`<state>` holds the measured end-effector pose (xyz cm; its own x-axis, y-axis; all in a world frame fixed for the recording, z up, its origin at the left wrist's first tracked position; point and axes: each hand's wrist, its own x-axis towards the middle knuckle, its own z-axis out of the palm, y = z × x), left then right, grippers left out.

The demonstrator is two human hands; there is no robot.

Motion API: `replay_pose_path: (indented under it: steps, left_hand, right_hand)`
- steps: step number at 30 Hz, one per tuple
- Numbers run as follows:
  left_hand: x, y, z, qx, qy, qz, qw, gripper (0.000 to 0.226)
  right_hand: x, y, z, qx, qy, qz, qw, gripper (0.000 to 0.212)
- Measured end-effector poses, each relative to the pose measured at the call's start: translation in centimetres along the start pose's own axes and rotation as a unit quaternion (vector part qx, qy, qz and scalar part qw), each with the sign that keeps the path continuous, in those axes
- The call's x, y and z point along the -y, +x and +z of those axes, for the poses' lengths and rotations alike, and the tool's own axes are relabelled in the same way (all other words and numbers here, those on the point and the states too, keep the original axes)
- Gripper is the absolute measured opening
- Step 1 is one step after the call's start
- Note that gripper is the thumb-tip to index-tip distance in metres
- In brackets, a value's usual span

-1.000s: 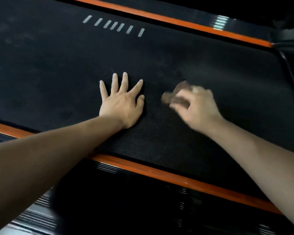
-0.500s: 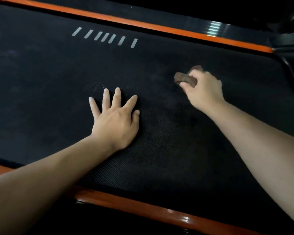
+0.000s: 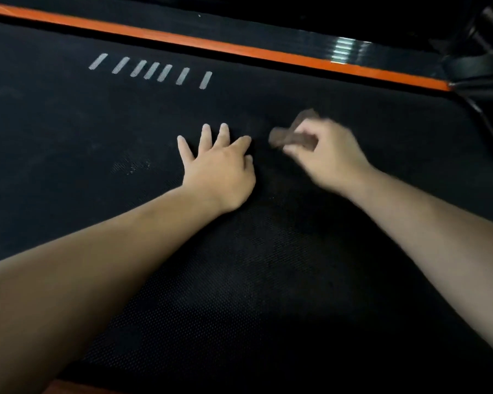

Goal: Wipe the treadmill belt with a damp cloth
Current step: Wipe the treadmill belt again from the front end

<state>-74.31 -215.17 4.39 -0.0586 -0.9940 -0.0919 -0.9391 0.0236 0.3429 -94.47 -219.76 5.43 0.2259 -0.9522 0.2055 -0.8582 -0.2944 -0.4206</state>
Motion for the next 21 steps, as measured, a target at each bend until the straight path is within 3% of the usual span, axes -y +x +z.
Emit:
replay_pose_path:
  steps: [2, 4, 8, 10, 14, 16, 21]
  left_hand:
    - [-1.0, 0.2, 0.7, 0.000, 0.021, -0.014, 1.000, 0.053]
    - [-1.3, -0.1, 1.7, -0.019, 0.056, -0.007, 0.998, 0.059]
    - [-1.0, -0.3, 2.1, -0.029, 0.060, 0.008, 0.998, 0.061]
    - [-1.0, -0.2, 2.0, -0.031, 0.065, 0.014, 0.997, 0.061]
    - [-1.3, -0.2, 2.1, -0.028, 0.076, 0.027, 0.996, 0.061]
    - [-1.1, -0.1, 2.1, -0.027, 0.075, 0.029, 0.996, 0.062]
    - [-1.2, -0.2, 2.2, -0.028, 0.068, 0.030, 0.997, 0.063]
  right_hand:
    - [0.5, -2.0, -0.1, 0.034, 0.011, -0.053, 0.998, 0.015]
    - [-0.4, 0.0, -0.4, 0.014, -0.054, -0.072, 0.996, 0.018]
    - [-3.0, 6.7, -1.0, -0.059, -0.064, 0.078, 0.993, 0.018]
    - [-2.9, 7.0, -0.4, -0.057, -0.062, 0.089, 0.993, 0.016]
    - [-0.9, 2.6, 0.3, 0.021, 0.001, -0.052, 0.998, 0.017]
    - [-1.5, 3.9, -0.2, 0.029, -0.030, -0.072, 0.997, 0.018]
    - [-5.2, 11.2, -0.5, -0.093, -0.063, 0.109, 0.988, 0.018]
